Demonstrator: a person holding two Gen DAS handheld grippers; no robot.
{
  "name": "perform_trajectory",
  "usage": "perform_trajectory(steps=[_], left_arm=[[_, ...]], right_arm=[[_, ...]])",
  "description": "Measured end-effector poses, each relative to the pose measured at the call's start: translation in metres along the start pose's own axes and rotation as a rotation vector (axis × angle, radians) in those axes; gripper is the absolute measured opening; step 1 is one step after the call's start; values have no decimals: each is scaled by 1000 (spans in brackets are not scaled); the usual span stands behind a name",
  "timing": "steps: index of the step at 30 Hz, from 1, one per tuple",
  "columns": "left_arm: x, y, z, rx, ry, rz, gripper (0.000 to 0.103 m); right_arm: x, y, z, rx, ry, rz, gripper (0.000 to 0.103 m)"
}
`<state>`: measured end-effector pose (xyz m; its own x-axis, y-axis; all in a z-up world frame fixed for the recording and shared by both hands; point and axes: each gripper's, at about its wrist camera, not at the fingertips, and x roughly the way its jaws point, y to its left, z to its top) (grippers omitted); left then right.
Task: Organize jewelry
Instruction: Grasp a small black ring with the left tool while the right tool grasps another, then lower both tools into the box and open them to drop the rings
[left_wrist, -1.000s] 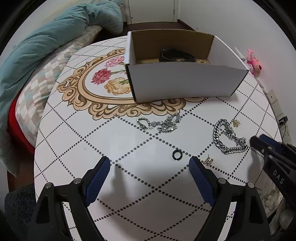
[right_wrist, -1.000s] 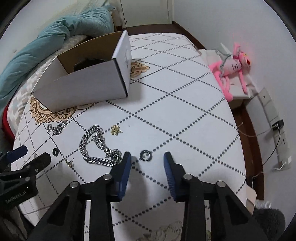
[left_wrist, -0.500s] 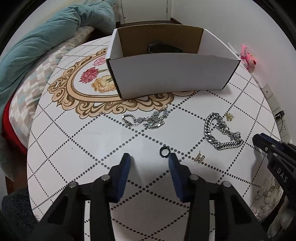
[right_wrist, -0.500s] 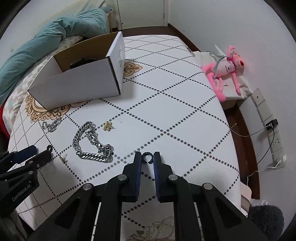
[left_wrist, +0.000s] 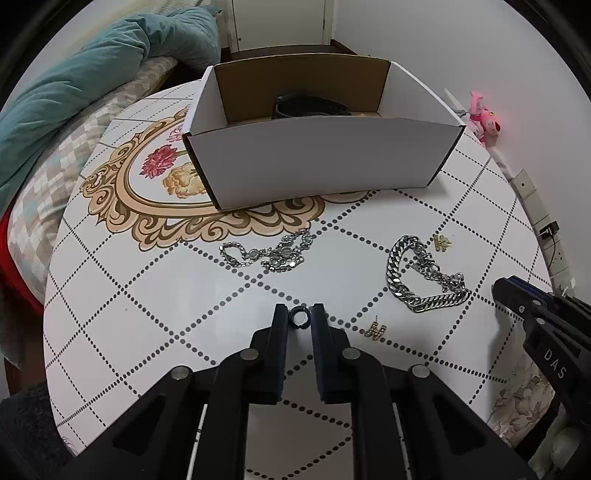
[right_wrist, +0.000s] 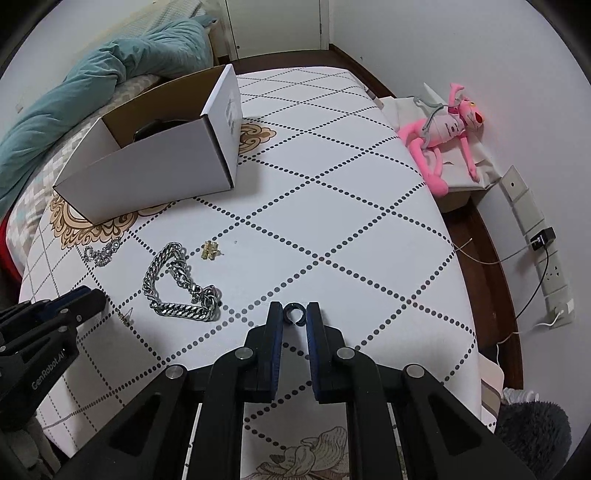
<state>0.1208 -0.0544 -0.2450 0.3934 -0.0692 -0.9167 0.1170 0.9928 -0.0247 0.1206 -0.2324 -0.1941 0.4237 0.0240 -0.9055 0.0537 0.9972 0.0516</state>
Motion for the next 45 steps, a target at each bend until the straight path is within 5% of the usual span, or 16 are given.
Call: perform_trajectory(steps=[9, 18, 25, 32, 34, 37, 42, 45], left_arm=[[-34, 6, 16, -36, -36, -78, 10], [-63, 40, 113, -132, -73, -181, 10], [-27, 62, 163, -142, 21, -144, 10], [-14, 77, 189, -195, 97, -110, 13], [-16, 76, 195, -183, 85, -85, 25], [-21, 77, 197, -173, 57, -42, 63], [-27, 80, 188, -163, 18, 15, 66], [-26, 81, 178, -159, 3, 43, 83]], right_arm=[[-23, 2, 12, 12, -21, 83, 13], [-52, 42, 105, -17, -105, 265, 13], [-12, 72, 185, -99, -28, 239, 13], [28, 84, 215, -158, 84, 175, 14], [30, 83, 216, -162, 89, 160, 15], [27, 81, 216, -159, 74, 145, 25], [13, 76, 211, -157, 36, 104, 45], [7, 75, 207, -166, 27, 79, 49]])
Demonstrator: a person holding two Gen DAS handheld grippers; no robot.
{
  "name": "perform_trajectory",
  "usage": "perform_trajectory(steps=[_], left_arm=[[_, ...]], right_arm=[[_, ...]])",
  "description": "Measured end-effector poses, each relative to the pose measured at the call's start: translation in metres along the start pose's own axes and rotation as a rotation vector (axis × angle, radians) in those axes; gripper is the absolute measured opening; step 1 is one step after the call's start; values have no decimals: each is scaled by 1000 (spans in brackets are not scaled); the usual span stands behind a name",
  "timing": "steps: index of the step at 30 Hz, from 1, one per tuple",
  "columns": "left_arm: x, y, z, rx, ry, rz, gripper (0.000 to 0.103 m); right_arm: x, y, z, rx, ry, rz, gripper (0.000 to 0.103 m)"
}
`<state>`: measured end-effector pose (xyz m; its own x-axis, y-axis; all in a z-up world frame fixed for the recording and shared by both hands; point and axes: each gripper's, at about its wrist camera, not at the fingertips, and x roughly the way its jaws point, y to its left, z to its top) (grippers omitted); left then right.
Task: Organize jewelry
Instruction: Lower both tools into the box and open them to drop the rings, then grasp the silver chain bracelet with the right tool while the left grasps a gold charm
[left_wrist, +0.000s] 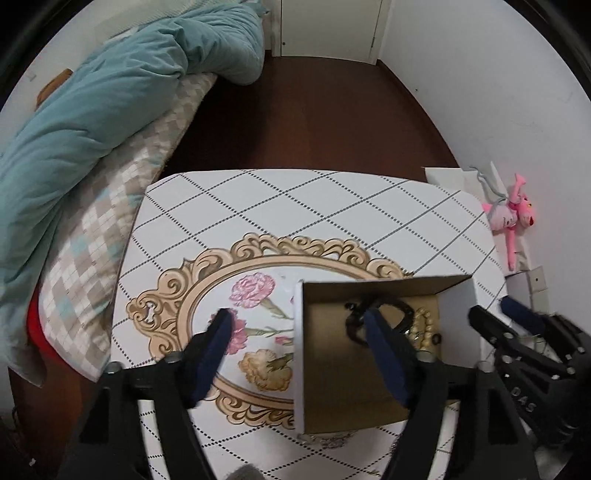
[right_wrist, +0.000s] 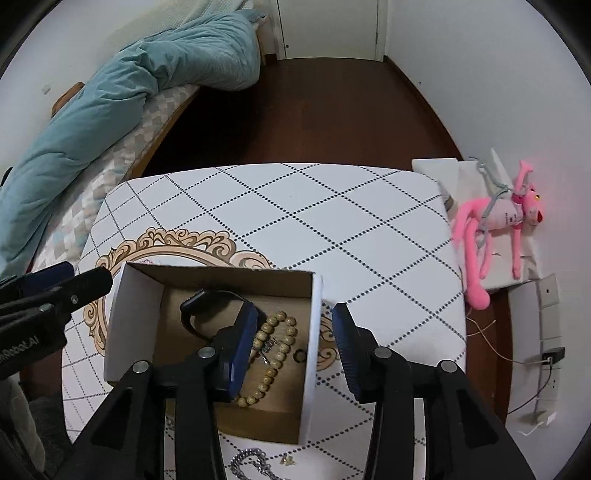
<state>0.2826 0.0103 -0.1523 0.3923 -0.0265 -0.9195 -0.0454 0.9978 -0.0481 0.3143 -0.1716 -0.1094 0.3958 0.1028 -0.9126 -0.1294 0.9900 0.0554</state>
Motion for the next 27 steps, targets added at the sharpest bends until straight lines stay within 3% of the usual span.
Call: perform_trajectory(steps=[2, 3, 5, 11, 21, 27], left_arm=[[0, 0, -8, 7, -12, 15, 99], [1, 1, -13, 14, -19, 27, 101], [2, 0, -19, 19, -19, 46, 101], [-4, 0, -32, 14, -25, 58, 102], [-56, 6, -41, -15, -132, 65, 102], [-75, 6, -60, -10, -156, 65, 102]], right_arm=[[-3, 3, -5, -22, -8, -41, 67], [-4, 4, -8, -35, -8, -62, 74], [-2, 6, -17, -58, 9, -99, 98], [-3, 10, -36, -67, 30, -112, 103], [-60, 13, -43, -15, -75, -97, 103], [-93, 21, -60, 2, -119, -75, 103]])
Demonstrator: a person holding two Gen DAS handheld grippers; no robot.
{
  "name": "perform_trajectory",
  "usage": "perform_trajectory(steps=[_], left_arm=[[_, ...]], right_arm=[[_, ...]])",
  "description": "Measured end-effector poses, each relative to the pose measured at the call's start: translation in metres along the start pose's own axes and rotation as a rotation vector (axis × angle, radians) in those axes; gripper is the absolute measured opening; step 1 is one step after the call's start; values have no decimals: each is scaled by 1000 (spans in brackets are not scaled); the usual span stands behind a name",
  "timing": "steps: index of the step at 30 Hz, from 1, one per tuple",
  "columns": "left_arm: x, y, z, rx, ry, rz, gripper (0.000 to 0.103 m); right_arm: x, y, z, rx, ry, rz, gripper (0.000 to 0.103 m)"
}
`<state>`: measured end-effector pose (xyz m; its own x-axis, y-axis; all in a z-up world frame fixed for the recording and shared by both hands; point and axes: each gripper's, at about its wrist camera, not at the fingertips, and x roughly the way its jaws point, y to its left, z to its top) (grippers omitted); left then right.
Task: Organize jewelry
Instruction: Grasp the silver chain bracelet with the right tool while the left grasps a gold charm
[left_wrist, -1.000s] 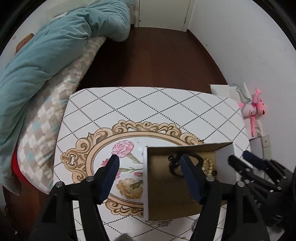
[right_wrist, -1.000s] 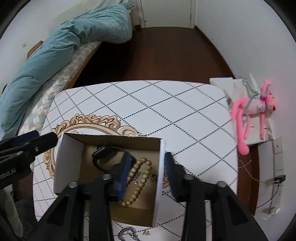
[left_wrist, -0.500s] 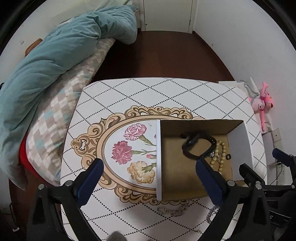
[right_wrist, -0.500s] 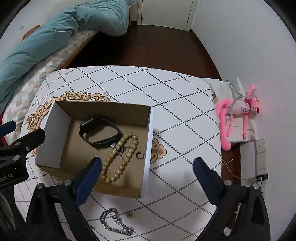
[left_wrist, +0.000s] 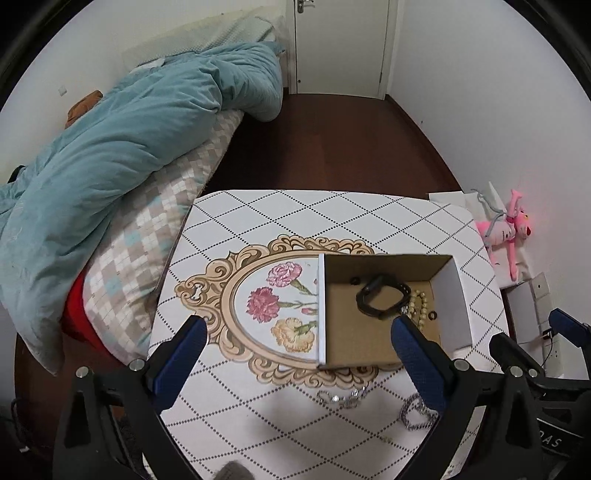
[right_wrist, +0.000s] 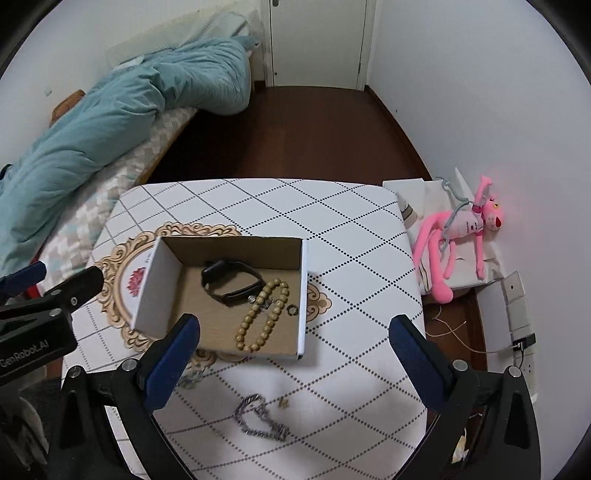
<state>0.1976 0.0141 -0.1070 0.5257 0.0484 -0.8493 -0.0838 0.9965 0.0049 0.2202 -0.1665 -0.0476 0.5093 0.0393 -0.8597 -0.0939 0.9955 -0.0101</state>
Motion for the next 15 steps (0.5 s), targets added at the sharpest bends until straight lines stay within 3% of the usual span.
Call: perform_trajectory(steps=[7, 12, 15], left_arm=[[13, 1, -49, 31, 26, 31, 102], [48, 3, -89, 39, 116, 51, 102], [65, 5, -103, 39, 160, 59, 102]], right_arm=[[17, 3, -50, -20, 64, -10, 103], [54, 8, -88, -51, 130, -6, 101], [70, 10, -102, -52, 147, 1, 81]])
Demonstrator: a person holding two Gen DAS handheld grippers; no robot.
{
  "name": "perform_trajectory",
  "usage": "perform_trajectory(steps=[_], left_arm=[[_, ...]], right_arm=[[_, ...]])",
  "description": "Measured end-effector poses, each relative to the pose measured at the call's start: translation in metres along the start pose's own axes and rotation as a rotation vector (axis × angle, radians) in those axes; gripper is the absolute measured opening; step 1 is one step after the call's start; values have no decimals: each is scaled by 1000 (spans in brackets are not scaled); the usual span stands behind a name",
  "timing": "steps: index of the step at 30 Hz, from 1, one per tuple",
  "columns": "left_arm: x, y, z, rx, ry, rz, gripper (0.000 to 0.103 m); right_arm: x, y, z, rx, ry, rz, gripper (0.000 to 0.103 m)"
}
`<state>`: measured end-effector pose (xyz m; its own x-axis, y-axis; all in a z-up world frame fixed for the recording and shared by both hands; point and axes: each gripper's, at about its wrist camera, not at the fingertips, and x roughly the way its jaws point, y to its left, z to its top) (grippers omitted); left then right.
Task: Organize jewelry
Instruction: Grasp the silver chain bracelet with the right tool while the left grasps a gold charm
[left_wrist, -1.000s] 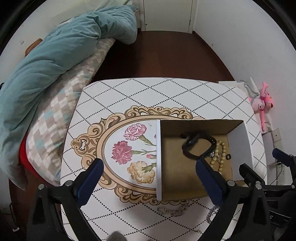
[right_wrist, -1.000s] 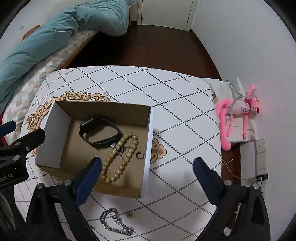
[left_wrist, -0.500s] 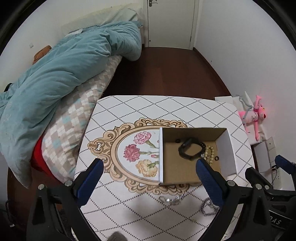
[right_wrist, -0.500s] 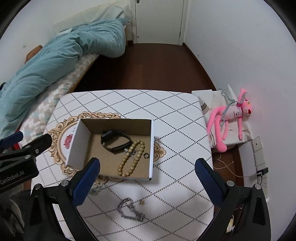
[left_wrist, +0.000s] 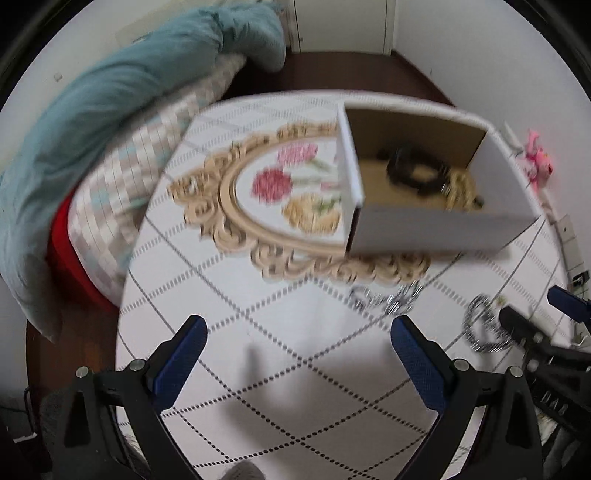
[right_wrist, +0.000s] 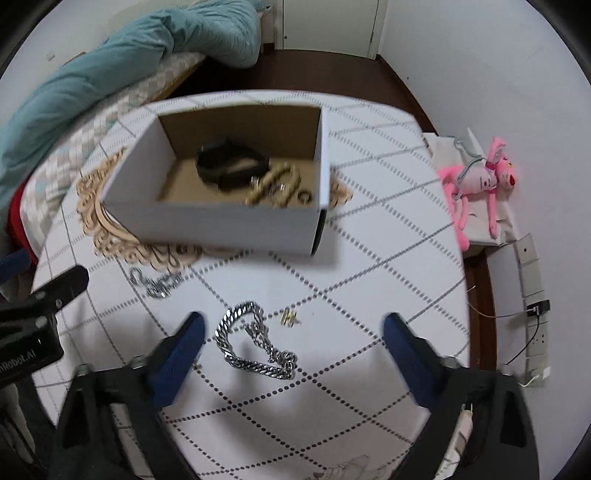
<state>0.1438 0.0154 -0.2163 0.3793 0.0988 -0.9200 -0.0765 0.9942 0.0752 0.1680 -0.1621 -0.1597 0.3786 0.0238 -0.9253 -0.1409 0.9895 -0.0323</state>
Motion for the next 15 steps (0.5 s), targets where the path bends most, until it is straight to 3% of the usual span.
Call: perform_trajectory(steps=[6, 8, 9, 11, 15], left_arm=[[20, 1, -14, -5, 52, -5, 102], [23, -1, -16, 2, 57, -3, 102], [23, -3, -17, 6, 56, -4, 102], [23, -6, -18, 12, 56, -10, 102], [17, -20, -24, 36, 55, -39, 102]], right_arm=[[26, 10, -15, -21, 34, 59, 63], [29, 13, -18, -24, 13, 58, 40], [30, 15, -19, -32, 14, 41, 35], [31, 17, -22, -46, -5, 39, 9], [32, 12, -30, -47, -2, 32, 7]])
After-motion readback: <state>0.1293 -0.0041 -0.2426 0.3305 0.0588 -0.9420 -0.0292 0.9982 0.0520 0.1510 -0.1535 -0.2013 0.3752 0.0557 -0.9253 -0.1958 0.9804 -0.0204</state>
